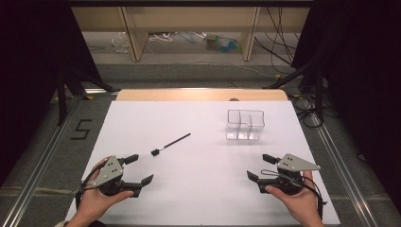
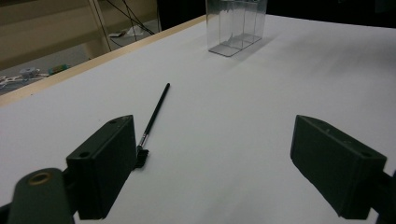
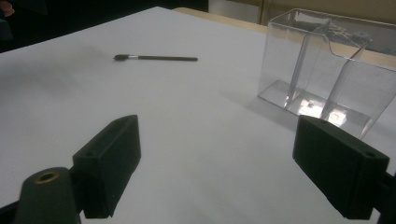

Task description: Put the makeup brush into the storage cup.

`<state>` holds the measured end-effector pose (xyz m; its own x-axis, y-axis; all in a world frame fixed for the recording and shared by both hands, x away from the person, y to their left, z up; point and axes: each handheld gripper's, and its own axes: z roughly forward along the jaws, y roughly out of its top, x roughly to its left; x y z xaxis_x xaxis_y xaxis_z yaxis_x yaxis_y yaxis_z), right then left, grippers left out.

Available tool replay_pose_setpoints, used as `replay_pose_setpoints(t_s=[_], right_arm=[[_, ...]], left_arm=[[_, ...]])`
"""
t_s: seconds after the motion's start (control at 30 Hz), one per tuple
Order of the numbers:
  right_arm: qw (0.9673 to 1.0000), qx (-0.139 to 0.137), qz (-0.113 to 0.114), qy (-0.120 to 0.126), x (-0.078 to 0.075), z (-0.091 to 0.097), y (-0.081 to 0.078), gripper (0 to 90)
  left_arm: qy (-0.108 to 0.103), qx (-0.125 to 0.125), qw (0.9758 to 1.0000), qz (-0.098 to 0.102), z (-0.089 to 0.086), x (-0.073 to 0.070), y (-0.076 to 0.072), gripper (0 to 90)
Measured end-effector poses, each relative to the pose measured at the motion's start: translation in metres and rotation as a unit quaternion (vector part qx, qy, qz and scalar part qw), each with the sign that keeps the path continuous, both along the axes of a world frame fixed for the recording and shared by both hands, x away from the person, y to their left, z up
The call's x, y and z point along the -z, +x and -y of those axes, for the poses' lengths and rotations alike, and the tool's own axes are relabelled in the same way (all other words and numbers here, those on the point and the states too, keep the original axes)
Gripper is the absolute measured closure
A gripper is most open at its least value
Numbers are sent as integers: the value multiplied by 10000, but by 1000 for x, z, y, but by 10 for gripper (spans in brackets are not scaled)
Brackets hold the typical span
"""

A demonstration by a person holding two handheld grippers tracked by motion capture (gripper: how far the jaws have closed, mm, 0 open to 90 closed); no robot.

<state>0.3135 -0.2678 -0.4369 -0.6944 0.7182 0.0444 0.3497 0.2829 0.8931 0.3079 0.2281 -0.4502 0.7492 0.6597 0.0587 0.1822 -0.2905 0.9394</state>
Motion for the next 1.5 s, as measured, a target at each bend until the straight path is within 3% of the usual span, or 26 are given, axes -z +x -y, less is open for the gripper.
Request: replay_pose_setpoints(t_s=[0.33, 0.4, 0.47, 0.5, 0.6, 0.63, 0.7, 0.73, 0.83, 0.87, 0.93, 1.0, 1.03, 1.07, 1.2, 1.27, 1.4, 1.47, 1.5], right_arm=[[9999, -29, 78, 96, 1, -3, 0, 163], [9999, -4, 109, -29, 0, -1, 0, 162], [9999, 1, 104, -34, 0, -1, 0, 162], [10000, -10, -12, -18, -1, -1, -1, 162], [10000, -5, -2, -20, -1, -1, -1, 163], [9999, 7, 101, -37, 0, -1, 0, 163], [10000, -1, 93, -31, 0, -1, 0, 163], [9999, -2, 96, -34, 0, -1, 0, 163], [10000, -18, -17, -19, 0, -1, -1, 163], [10000, 6, 91, -40, 0, -1, 0, 163], [10000, -1, 91, -39, 0, -1, 0, 163], [10000, -26, -44, -16, -1, -2, -1, 163], [10000, -29, 10, 58, 1, -3, 0, 163], [10000, -41, 37, 31, 1, -2, 0, 163], [9999, -55, 101, 108, 2, -3, 1, 163], [9998, -50, 156, 85, 2, -3, 2, 163], [9999, -57, 128, 95, 2, -3, 1, 163], [9999, -48, 140, 68, 2, -3, 2, 163], [9999, -40, 114, 21, 2, -2, 1, 163]], left_arm=[[132, -58, 9999, 62, 2, -3, -1, 151], [156, -57, 9998, 83, 3, -4, 0, 152], [275, -61, 9996, 75, 4, -7, 1, 153], [330, -78, 9994, 63, 5, -8, 2, 154], [535, -58, 9985, -87, 9, -13, 9, 157], [562, -75, 9983, -154, 10, -13, 11, 158], [927, -50, 9954, -220, 14, -18, 20, 164], [927, -50, 9954, -220, 14, -18, 20, 174], [1399, -36, 9894, -391, 21, -24, 34, 205], [1493, -64, 9878, -429, 23, -25, 37, 213], [1829, 0, 9816, -545, 26, -27, 46, 224], [1846, 3, 9814, -520, 29, -27, 49, 270], [1830, -57, 9814, -584, 34, -28, 56, 305], [1985, -39, 9782, -615, 35, -30, 60, 316], [2251, -45, 9720, -666, 46, -33, 75, 325], [2415, 27, 9672, -784, 51, -34, 82, 329], [2524, 59, 9637, -869, 58, -32, 93, 333], [2747, 149, 9563, -987, 65, -29, 105, 336], [2747, 149, 9563, -987, 65, -29, 105, 338]])
